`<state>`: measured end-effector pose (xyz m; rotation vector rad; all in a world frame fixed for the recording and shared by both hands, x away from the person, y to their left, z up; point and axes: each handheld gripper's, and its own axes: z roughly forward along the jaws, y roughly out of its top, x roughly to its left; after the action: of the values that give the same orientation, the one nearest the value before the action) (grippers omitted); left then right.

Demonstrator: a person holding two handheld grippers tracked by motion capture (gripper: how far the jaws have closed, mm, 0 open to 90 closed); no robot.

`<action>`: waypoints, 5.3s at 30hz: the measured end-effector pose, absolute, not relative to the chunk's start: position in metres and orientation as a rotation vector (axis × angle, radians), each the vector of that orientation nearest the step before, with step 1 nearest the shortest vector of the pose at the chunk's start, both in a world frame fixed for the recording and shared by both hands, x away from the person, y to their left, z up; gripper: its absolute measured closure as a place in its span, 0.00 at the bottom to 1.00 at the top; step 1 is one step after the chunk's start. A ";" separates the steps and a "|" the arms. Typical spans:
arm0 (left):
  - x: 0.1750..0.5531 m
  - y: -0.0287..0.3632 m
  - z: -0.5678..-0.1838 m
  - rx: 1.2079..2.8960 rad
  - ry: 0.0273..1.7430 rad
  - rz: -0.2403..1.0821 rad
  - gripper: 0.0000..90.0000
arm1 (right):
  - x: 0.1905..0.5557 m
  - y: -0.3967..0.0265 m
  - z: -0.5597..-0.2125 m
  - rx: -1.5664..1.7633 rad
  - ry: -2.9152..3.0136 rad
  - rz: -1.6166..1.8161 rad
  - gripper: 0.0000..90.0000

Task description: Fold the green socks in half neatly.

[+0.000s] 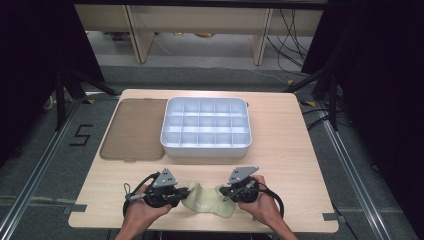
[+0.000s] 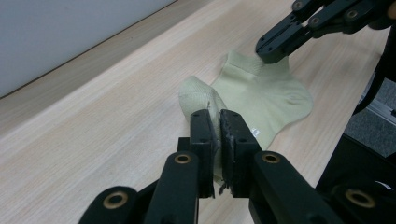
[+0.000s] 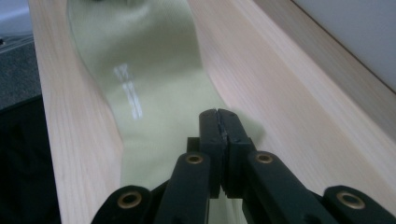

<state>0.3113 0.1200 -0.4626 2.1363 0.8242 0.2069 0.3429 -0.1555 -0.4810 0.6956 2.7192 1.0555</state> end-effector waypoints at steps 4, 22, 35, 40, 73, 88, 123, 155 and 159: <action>0.313 0.114 -0.459 2.133 0.809 0.200 0.93 | 0.338 -0.173 -0.490 0.753 2.708 1.035 1.00; 0.322 0.062 -0.459 2.169 0.751 0.158 0.93 | 0.345 -0.180 -0.498 0.820 2.745 1.071 0.98; 0.326 0.046 -0.465 2.201 0.730 0.159 0.92 | 0.347 -0.189 -0.491 0.836 2.710 1.121 0.97; 0.326 0.045 -0.464 2.200 0.730 0.150 0.92 | 0.342 -0.203 -0.486 0.871 2.693 1.100 0.97; 0.327 -0.004 -0.485 2.325 0.601 0.117 0.85 | 0.349 -0.226 -0.485 0.938 2.634 1.102 0.96; 0.335 0.032 -0.461 2.109 0.678 0.068 0.58 | 0.349 -0.232 -0.479 0.926 2.600 1.139 0.95; 0.316 0.045 -0.505 2.239 0.780 0.078 0.97 | 0.323 -0.199 -0.464 0.817 2.637 1.211 0.96; 0.311 0.046 -0.507 2.223 0.766 0.081 0.93 | 0.318 -0.187 -0.480 0.764 2.686 1.131 0.98; 0.309 0.045 -0.507 2.215 0.773 0.090 0.93 | 0.310 -0.175 -0.481 0.711 2.730 1.152 0.98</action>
<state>0.3088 0.0447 -0.5067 2.2155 0.7733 0.0899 0.3096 -0.1751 -0.4807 0.7107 2.7296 1.1519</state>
